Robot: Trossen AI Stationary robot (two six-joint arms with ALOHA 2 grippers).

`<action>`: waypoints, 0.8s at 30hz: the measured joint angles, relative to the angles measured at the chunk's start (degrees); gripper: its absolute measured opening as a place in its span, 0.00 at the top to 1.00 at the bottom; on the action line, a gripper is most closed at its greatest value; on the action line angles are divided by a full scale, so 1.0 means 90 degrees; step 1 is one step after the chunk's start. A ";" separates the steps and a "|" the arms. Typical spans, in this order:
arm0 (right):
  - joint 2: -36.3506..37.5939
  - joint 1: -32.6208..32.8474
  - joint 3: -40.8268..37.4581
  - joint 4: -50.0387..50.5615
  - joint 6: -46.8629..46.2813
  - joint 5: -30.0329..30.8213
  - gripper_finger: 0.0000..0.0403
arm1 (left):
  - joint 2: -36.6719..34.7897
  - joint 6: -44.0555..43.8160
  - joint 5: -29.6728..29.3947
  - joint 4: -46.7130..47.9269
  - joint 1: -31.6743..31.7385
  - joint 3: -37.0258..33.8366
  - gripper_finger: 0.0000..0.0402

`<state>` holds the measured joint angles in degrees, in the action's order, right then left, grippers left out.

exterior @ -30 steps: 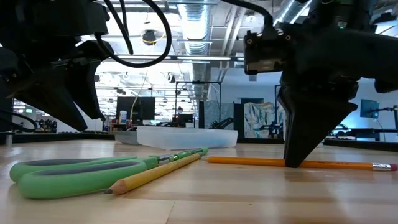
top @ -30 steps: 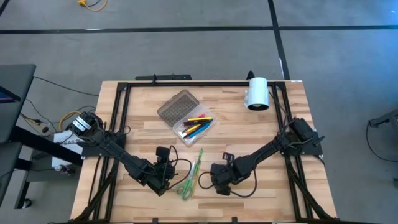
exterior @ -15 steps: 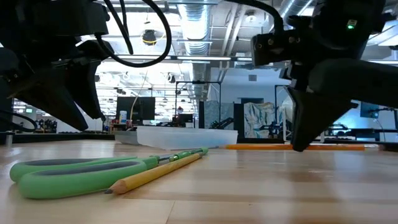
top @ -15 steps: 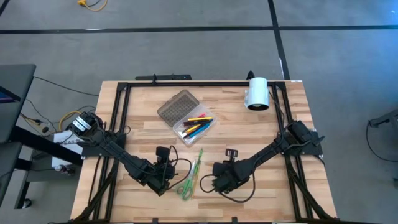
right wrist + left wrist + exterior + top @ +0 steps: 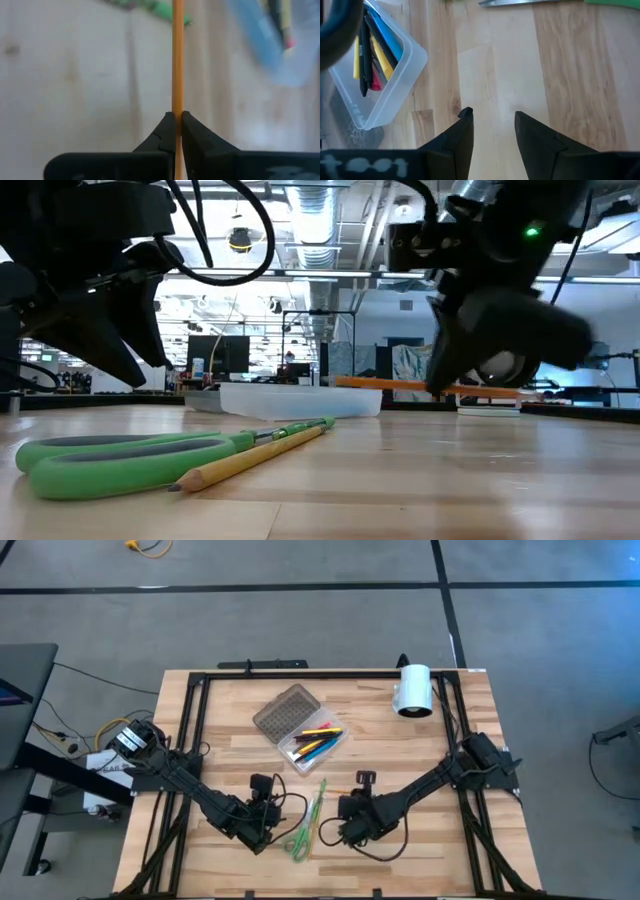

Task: Pick & place school supplies into a supply box
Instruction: Put the orange pencil into the transparent supply box

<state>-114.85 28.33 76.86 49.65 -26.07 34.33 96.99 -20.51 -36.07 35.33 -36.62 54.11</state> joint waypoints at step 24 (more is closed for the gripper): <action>0.0013 -0.2573 0.0012 -0.3163 0.5810 0.0509 1.00 | 0.0000 -0.0178 -0.0143 0.0427 0.0000 0.0000 0.66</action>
<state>-114.73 5.17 76.97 21.18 26.23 38.92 96.99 -22.12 -37.36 39.17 -36.62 54.11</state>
